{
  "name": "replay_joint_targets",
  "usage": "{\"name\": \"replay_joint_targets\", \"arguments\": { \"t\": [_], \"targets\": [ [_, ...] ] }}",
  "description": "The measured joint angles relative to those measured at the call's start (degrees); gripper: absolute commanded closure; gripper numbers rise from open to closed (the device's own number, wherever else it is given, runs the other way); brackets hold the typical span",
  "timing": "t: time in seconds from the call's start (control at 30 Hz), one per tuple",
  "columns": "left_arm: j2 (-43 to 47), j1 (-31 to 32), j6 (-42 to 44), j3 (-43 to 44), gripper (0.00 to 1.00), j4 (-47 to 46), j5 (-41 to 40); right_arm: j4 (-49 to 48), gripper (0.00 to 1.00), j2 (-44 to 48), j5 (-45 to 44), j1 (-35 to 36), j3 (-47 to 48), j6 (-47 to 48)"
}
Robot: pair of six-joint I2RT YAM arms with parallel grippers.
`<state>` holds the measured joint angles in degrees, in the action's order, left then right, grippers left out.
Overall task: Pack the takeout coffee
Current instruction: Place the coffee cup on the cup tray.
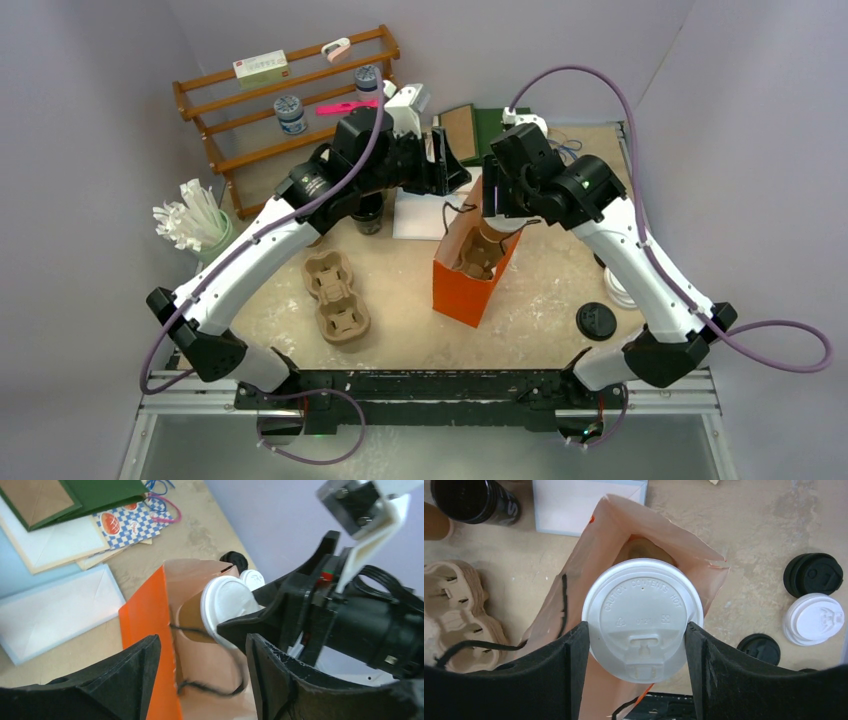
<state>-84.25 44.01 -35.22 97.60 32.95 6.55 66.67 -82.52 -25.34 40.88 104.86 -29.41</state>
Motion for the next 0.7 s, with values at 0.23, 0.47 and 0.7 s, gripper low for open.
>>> {"name": "replay_joint_targets", "arguments": {
  "t": [0.23,0.47,0.7],
  "targets": [
    [-1.25,0.00,3.41,3.34,0.57,-0.26,4.44,-2.47,0.56,-1.77,2.82,-2.08,0.66,0.48],
    [1.90,0.00,4.31,-3.10,0.72,-8.74,15.04,-4.04,0.56,-4.11,5.38,-3.82,1.29,1.09],
    [2.40,2.23,4.35,-4.70,0.73,-12.85,25.55,-4.13,0.56,-4.09,5.92,-5.33,1.29,1.44]
  ]
}}
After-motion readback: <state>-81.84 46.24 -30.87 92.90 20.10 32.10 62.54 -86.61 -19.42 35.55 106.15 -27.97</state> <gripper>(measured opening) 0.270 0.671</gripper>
